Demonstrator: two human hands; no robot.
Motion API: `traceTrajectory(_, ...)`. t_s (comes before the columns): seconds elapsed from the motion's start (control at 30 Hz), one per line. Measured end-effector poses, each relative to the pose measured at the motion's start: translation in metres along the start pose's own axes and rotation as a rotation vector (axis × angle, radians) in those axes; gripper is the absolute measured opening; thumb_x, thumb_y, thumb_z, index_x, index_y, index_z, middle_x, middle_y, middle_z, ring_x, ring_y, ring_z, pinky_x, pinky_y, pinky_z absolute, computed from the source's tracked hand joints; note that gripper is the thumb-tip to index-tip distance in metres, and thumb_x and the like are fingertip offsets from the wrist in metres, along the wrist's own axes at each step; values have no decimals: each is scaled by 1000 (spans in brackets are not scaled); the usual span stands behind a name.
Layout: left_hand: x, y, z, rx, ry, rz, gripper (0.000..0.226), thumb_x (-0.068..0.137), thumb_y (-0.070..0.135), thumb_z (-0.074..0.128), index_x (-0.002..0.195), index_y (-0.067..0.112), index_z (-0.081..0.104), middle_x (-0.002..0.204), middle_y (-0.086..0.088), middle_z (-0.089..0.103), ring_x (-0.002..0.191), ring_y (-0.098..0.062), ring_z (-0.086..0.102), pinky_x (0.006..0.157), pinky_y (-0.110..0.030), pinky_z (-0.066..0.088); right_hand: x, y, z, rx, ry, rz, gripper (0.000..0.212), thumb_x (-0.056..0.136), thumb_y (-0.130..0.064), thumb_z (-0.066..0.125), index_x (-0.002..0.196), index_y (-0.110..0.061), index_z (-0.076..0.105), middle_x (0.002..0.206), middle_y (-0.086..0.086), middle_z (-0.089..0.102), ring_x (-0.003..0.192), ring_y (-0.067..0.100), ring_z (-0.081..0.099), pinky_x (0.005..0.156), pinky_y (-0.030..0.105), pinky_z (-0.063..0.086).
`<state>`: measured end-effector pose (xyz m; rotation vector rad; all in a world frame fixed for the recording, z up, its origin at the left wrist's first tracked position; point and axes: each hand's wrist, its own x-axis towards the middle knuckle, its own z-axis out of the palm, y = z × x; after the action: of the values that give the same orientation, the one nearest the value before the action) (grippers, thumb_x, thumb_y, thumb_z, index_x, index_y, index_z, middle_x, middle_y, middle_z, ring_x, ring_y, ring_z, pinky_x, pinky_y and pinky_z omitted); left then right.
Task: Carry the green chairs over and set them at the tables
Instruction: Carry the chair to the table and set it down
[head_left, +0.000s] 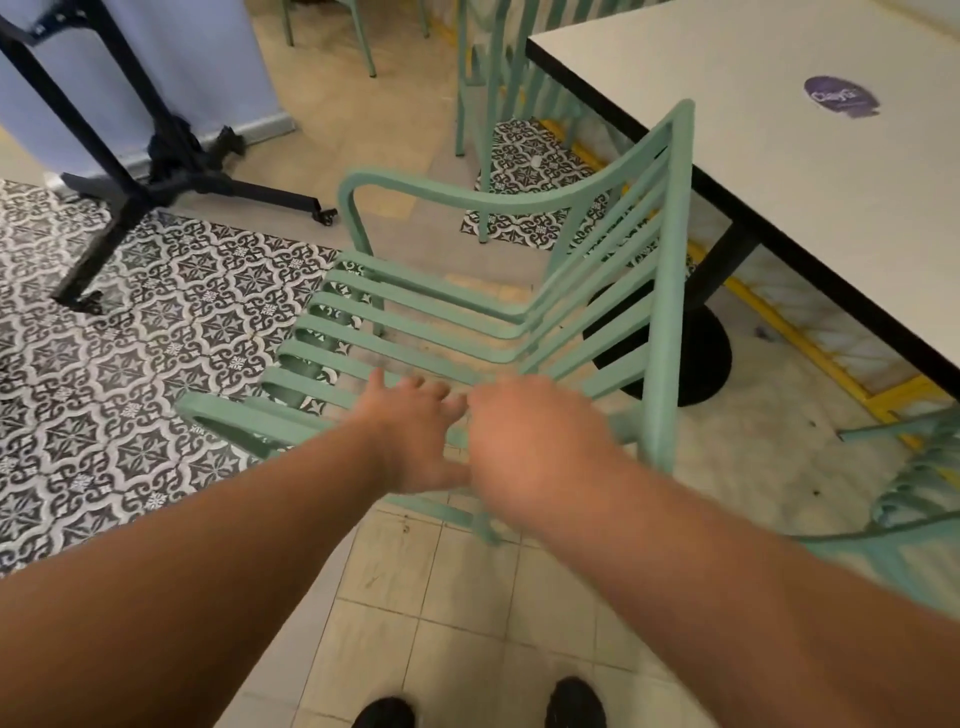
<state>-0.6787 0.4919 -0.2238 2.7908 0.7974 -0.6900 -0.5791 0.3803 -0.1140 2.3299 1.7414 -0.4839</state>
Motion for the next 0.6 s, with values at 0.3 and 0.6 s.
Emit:
traceTrajectory(0.3, -6, 78, -80, -129, 262, 116, 89, 82, 75, 21, 160, 30, 18, 159, -4, 39, 142, -30, 37, 109, -52, 36, 30, 144, -40, 252, 184, 355, 43, 105, -29, 45, 140, -5, 38, 132, 19, 49, 96, 33, 56, 76, 41, 46)
traceTrajectory(0.6, -22, 49, -53, -190, 161, -25, 73, 96, 61, 30, 160, 28, 16, 158, -8, 40, 140, -32, 42, 106, -53, 42, 16, 120, -14, 347, 113, 452, 18, 97, 0, 42, 110, 3, 54, 91, 18, 55, 107, 40, 58, 99, 55, 41)
